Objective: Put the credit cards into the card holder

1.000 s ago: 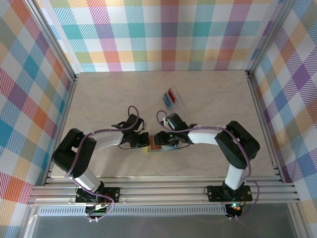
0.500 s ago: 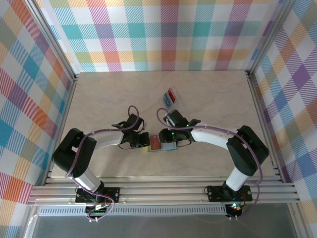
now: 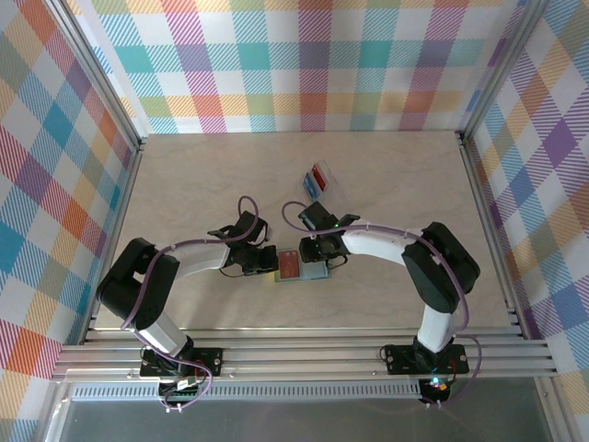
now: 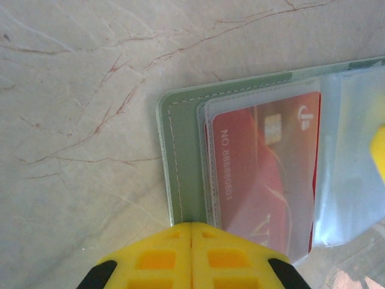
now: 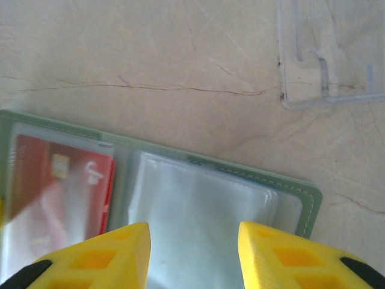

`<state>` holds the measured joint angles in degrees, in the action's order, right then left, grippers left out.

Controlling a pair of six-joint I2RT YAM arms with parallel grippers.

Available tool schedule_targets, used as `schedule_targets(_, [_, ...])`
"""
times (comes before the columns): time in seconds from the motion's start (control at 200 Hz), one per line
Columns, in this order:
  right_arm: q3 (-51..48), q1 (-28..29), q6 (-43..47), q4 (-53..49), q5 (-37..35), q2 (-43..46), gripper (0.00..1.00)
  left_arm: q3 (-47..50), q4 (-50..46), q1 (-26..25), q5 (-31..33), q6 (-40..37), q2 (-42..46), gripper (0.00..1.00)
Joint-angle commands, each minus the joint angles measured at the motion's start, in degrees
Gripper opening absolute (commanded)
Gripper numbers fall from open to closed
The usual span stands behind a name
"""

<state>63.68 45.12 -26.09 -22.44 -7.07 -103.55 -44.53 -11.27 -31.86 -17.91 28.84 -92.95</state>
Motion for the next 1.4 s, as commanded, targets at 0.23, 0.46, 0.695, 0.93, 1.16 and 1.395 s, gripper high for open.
schedule_targets(0.23, [0.27, 2.42, 0.01, -2.81, -7.56, -4.08, 0.44, 0.01, -2.2, -0.39, 3.1, -1.15, -1.76, 0.07])
schedule_targets(0.46, [-1.84, 2.6, -1.06, -0.48, -5.7, -4.62, 0.28, 0.05, -2.27, -0.33, 3.15, -1.22, -1.82, 0.07])
schedule_targets(0.695, [-1.37, 2.6, -0.84, -0.6, -6.13, -1.6, 0.06, 0.02, -2.25, -0.39, 3.15, -1.17, -1.85, 0.07])
schedule_targets(0.93, [1.53, 4.02, 0.11, -1.86, -7.21, 0.15, 0.0, 0.06, -1.92, -0.4, 2.8, -1.0, -2.25, 0.07])
schedule_targets(1.16, [6.04, 6.68, 1.04, -4.2, -8.04, -0.96, 0.0, 0.1, -1.5, -0.4, 2.37, -0.77, -2.68, 0.07])
schedule_targets(1.395, [9.25, 7.7, 0.99, -4.43, -4.45, -2.79, 0.04, 0.2, -0.95, -0.42, 1.63, -0.37, -3.09, 0.07])
